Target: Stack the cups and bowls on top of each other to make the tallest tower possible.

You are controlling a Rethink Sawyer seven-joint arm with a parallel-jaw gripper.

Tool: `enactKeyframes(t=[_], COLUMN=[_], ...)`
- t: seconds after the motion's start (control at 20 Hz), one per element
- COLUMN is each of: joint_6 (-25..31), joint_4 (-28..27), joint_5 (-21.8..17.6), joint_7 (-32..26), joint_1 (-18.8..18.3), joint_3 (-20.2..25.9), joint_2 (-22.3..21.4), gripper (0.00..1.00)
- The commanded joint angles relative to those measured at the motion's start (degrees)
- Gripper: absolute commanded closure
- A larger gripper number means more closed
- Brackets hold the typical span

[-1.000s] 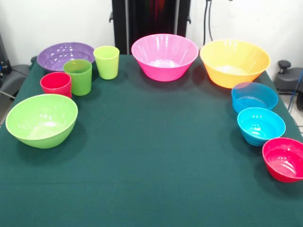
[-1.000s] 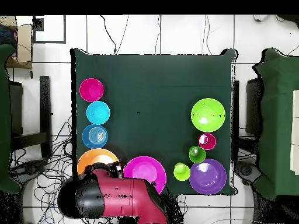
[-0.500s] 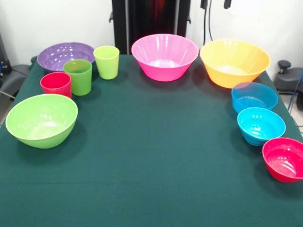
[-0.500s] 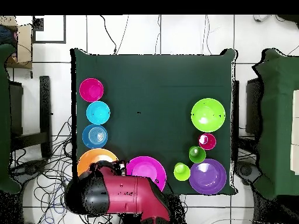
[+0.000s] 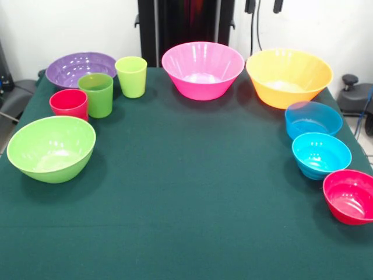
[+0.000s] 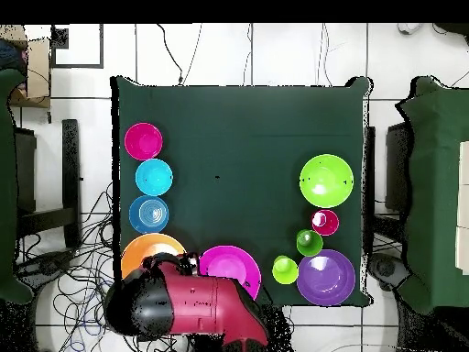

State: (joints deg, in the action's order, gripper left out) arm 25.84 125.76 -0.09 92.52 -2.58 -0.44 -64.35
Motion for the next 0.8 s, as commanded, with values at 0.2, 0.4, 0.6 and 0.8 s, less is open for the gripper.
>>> enactKeyframes(t=[0.2,0.4,0.6,0.8], joint_6=[-3.44,-4.41,-6.75,-7.51], joint_4=[4.09,4.45,5.09,6.13], joint_5=[-0.71,-0.88,-2.12,-2.95], joint_7=[6.91,6.38,5.67,3.41], joint_1=[-2.81,-4.33,-6.43,-9.66], joint_3=[2.23,2.67,2.83,3.94], joint_2=[3.91,4.57,5.26,4.97], gripper=[0.00,0.00,0.00,0.00])
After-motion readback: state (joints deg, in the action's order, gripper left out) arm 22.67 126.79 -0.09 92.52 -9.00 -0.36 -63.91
